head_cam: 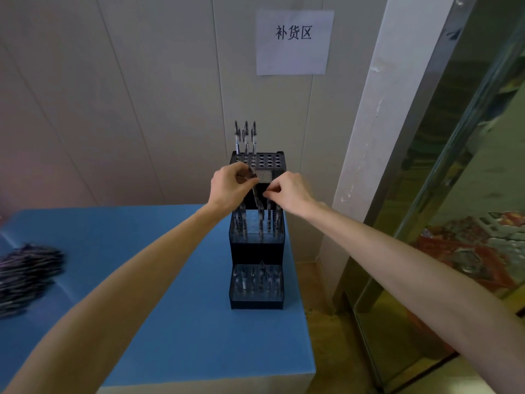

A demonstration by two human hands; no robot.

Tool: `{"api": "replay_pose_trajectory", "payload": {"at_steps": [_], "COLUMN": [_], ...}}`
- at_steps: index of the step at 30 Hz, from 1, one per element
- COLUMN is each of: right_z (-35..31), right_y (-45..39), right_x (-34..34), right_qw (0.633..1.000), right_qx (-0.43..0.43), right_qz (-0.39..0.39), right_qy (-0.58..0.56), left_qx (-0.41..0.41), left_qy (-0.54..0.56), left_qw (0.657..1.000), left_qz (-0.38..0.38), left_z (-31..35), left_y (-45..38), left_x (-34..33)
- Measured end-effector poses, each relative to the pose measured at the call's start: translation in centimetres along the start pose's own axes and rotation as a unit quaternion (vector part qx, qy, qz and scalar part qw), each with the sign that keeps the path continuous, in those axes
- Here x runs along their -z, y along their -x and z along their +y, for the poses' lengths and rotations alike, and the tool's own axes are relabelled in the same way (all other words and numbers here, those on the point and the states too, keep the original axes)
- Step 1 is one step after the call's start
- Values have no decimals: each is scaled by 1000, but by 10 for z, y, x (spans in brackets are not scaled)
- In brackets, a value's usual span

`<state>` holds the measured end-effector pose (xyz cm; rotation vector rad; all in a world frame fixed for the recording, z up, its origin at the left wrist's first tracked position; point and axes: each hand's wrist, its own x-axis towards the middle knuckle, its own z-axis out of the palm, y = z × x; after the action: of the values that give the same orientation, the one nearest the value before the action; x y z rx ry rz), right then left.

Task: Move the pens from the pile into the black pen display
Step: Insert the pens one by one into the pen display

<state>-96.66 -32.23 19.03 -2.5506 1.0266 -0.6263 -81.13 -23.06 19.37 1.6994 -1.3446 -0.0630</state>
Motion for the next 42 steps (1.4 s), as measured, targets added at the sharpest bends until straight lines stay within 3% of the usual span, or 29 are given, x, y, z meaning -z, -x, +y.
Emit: {"api": "replay_pose_trajectory", "payload": {"at_steps": [10, 14, 19, 27, 35, 39, 42], "right_z": [5, 2, -7, -21, -28, -38, -46], "right_y": [-1, 0, -6, -6, -6, -2, 10], "right_x": [0, -4, 2, -3, 12, 23, 27], "right_qw": [1000, 999, 997, 990, 982, 978, 971], "right_qx": [-25, -38, -70, -80, -130, -101, -54], "right_qz": [-4, 10, -24, 9, -43, -99, -89], "right_qy": [-10, -12, -9, 113, 126, 153, 214], "left_qx": [-68, -7, 83, 115, 92, 82, 7], "left_qy": [-82, -75, -119, -164, -200, -210, -255], "left_qw": [990, 995, 971, 964, 959, 952, 946], "left_qz": [-97, -60, -192, -177, -180, -209, -199], "left_z": [-11, -17, -21, -15, -10, -11, -10], "left_y": [4, 0, -9, -4, 9, 8, 16], "left_x": [-5, -9, -9, -21, -23, -11, 8]}}
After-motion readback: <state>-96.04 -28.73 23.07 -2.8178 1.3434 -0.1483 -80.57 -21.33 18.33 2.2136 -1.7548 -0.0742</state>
